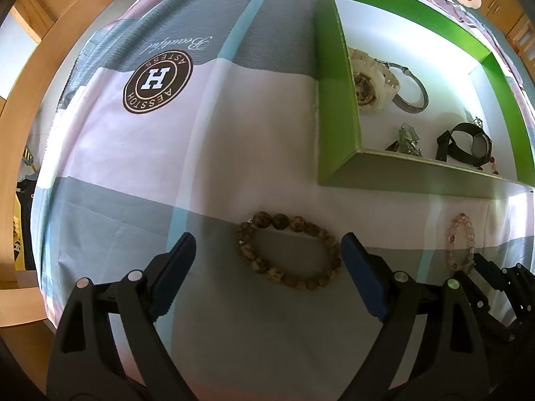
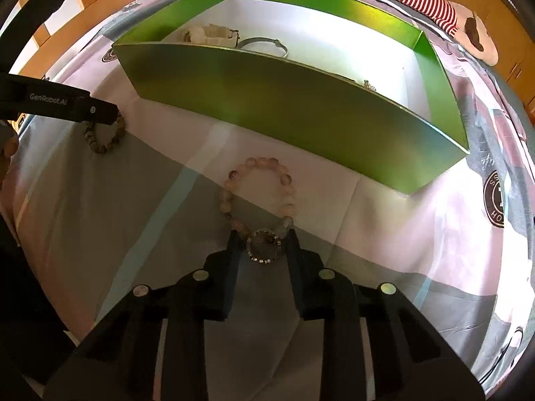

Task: Organize jewelry
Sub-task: 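Grasp the brown bead bracelet with the left tool while the right tool holds the pink bracelet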

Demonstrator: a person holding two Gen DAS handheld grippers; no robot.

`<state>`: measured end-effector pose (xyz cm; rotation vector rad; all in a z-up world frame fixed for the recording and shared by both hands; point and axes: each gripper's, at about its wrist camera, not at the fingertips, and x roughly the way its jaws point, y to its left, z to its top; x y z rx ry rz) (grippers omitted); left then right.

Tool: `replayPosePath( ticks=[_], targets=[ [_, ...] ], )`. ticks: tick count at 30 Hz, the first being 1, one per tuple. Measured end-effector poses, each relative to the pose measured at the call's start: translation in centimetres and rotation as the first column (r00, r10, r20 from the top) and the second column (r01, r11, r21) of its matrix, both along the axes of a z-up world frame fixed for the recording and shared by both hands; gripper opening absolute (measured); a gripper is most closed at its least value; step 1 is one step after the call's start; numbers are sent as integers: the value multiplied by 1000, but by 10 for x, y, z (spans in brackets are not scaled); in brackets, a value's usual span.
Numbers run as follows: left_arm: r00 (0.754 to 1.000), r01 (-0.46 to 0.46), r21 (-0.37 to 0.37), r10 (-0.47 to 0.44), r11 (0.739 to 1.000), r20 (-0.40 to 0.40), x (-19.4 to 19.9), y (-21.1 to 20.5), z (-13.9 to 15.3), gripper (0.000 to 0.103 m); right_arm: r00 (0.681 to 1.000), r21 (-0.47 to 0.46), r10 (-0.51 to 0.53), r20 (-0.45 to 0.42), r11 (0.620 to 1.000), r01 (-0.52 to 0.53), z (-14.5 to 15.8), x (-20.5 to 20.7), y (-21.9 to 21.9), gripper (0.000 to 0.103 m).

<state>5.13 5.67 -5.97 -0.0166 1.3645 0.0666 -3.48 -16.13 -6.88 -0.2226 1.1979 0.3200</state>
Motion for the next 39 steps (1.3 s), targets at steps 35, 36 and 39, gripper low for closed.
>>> replayPosePath(
  ticks=[35,36,39],
  targets=[
    [999,10,-3,-10,1000,-45,2,-24,-20,88,988,79,-153,7,985,152,20,20,-54,41],
    [999,9,-4,-9,1000,-46,2,-24,-21,88,991,74,-137,2,988,136,18,18,-50,46],
    [999,12,-1,-12,1000,-49,3,-23,-23,88,998,41,-58,-16,997,58,9,12,-33,47]
  ],
)
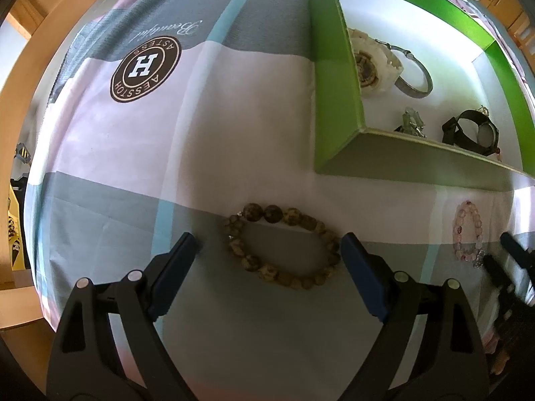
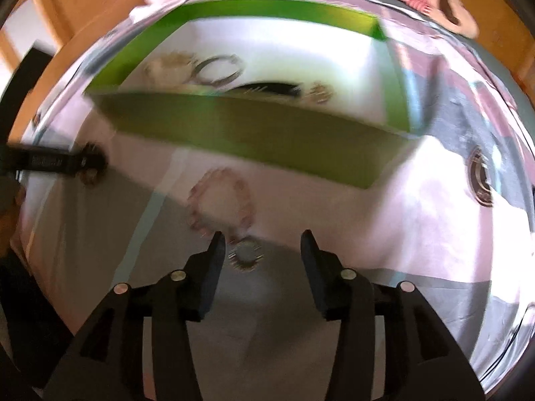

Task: Organize jewelry
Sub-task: 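Grasp the brown bead bracelet with the left tool while the right tool holds the pink bracelet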

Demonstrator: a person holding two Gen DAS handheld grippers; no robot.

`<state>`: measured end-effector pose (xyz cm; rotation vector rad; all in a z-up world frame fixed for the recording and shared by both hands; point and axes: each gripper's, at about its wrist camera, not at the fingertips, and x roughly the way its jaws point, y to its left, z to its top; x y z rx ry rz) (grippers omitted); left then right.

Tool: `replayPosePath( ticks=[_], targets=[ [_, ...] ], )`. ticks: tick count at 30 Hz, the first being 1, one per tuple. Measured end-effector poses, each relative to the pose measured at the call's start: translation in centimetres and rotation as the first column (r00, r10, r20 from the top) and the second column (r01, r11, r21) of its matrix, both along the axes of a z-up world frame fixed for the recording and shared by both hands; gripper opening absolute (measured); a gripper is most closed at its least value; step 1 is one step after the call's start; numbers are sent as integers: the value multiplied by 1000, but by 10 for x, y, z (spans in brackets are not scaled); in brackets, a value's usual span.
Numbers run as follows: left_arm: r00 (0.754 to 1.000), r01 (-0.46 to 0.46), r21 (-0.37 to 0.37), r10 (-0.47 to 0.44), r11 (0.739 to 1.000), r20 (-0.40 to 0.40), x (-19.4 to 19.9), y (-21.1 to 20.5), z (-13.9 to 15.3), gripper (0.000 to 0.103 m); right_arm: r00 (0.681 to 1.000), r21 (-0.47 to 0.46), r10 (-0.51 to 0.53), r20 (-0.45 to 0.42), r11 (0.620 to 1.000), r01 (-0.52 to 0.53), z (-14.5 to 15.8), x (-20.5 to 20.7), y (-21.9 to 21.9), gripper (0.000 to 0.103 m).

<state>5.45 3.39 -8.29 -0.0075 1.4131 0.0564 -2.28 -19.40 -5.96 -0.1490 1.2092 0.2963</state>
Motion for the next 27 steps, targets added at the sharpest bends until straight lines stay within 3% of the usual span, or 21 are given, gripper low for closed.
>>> replayPosePath(
  ticks=[7,8,10,11,19,24,27],
  targets=[
    [1000,21,11,-21,1000,-10,-1,-6,-6,88,999,-42,33,0,999,-33,-11,-1,16,46],
    [1000,24,11,-24,1000,-10,-1,-8,-7,88,999,-35,34,4,999,-33,-11,-2,15,44],
    [999,38,9,-38,999,-13,-2,-13,-9,88,998,-28,58,10,998,-57,-10,-2,17,24],
    [999,45,7,-45,999,-14,-3,-16,-10,88,998,-29,65,15,997,-65,-9,-3,18,21],
    [992,129,-9,-128,992,3,-11,-48,-13,82,998,-2,21,65,1000,-21,6,-4,7,21],
    [992,128,-3,-128,992,1,-13,-56,-16,82,992,80,-24,123,997,14,21,0,-4,21],
    [992,126,-3,-126,992,0,-13,-59,-18,82,992,83,-15,123,997,4,19,3,2,21]
  ],
)
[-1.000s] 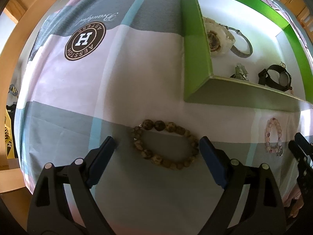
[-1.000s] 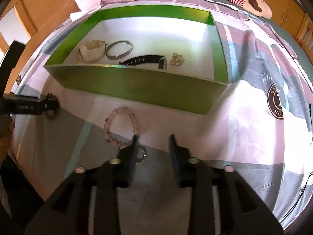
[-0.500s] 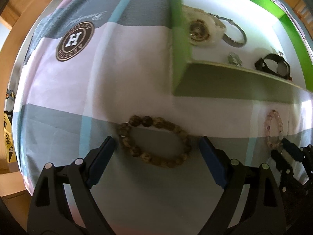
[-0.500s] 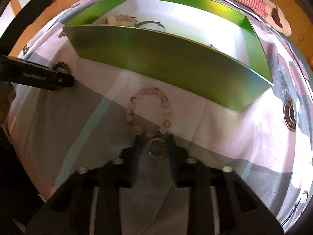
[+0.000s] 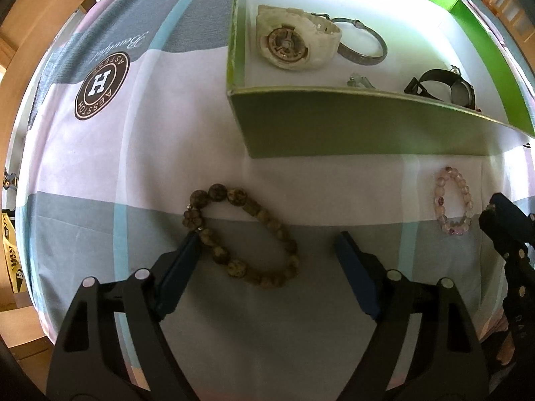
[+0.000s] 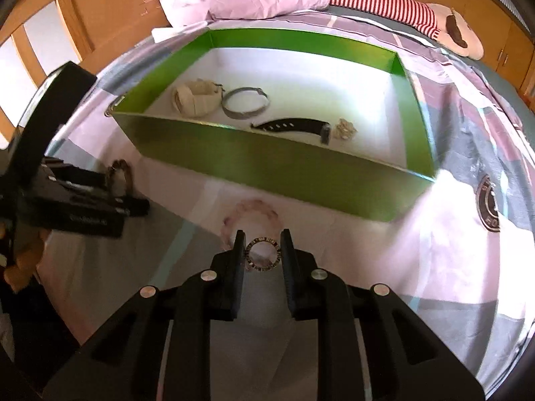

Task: Organize jewelry
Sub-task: 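Grasp the brown bead bracelet with the left tool while the right tool holds the pink bracelet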

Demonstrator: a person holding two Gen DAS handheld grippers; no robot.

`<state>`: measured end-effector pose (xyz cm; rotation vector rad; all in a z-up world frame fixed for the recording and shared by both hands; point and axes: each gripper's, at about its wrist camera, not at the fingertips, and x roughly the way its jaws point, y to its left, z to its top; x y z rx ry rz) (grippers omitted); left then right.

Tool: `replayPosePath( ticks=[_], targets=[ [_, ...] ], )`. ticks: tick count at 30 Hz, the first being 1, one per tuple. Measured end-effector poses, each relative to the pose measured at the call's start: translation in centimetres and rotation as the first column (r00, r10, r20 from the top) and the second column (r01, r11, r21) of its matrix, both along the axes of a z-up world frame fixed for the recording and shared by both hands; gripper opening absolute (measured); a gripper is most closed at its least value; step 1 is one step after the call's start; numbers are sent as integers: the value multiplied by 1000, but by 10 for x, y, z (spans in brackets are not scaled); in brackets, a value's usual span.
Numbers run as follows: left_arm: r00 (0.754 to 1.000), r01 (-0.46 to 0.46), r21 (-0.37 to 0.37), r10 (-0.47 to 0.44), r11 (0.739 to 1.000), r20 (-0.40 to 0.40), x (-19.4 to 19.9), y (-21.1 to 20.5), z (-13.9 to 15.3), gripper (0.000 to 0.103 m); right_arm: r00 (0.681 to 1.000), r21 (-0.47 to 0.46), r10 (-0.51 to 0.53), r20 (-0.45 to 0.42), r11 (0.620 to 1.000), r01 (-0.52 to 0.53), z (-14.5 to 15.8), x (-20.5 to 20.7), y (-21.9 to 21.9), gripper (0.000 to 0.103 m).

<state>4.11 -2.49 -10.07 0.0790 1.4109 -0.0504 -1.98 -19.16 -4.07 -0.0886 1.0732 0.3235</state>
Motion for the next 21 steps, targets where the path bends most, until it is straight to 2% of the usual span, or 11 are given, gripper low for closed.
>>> replayPosePath(
  ticks=[4,8,21],
  targets=[
    [1000,4,0,-4,1000,1,1,4,-2,82,1000,-57,10,-15,998,-11,-12,3,14,21],
    [1000,3,-5,-3,1000,-2,2,18,0,83,1000,-139,-5,8,990,6,-19,3,19,21],
    [1000,9,3,-9,1000,-2,1,16,3,84,1000,-99,-16,-21,995,14,-28,6,13,26]
  ],
)
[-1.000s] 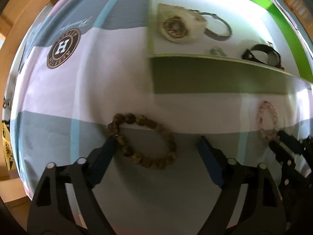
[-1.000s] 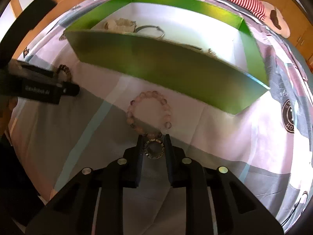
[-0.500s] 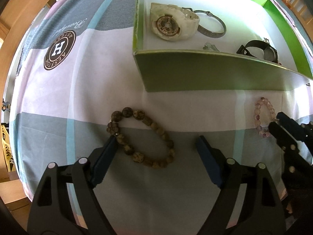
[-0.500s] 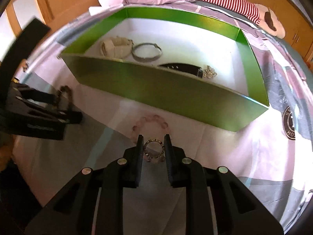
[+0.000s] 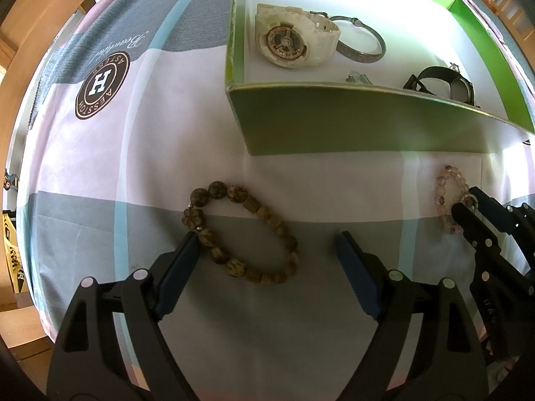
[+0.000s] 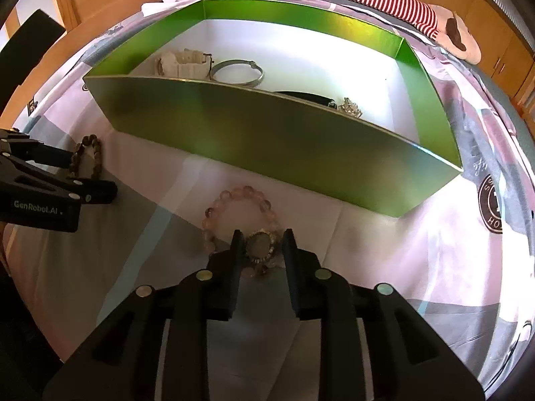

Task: Organize jewelry
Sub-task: 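Grasp the brown bead bracelet with the left tool while the right tool holds the pink bracelet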

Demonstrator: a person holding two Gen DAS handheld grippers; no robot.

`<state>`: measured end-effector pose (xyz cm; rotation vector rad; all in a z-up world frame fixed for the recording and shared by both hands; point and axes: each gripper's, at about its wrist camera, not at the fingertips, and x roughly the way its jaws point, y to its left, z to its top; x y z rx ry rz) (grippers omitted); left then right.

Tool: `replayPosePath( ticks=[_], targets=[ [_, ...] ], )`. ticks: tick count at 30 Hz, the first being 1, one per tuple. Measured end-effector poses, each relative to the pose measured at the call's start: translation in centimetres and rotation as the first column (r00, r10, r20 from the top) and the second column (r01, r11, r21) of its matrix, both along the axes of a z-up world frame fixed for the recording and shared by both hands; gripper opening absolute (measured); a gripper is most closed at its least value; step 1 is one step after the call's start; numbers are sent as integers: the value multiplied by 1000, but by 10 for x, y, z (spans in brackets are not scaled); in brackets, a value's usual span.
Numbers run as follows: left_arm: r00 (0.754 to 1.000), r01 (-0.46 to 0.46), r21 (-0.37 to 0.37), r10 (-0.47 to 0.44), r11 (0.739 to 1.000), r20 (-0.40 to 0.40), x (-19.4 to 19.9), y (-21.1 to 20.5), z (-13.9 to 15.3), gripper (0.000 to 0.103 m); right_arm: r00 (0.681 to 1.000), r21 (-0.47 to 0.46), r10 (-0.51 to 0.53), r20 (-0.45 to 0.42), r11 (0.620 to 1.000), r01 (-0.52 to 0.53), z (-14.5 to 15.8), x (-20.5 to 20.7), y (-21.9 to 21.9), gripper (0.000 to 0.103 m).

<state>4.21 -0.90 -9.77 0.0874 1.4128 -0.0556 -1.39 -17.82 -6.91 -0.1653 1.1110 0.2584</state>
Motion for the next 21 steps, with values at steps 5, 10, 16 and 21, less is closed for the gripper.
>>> replayPosePath(
  ticks=[5,10,16,21],
  targets=[
    [1000,-7,-8,7,1000,7,-1,3,2,84,1000,34,7,4,999,-7,-2,0,-1,20],
    [999,-30,-22,31,999,25,-1,11,10,84,1000,52,10,5,999,-11,-1,-1,-2,14],
    [999,-41,-22,41,999,20,-1,16,9,84,1000,103,-4,4,995,4,6,-1,-6,8],
    [995,-90,-43,92,995,45,7,41,20,84,1000,112,-2,28,994,-2,17,-4,-6,7]
  ],
)
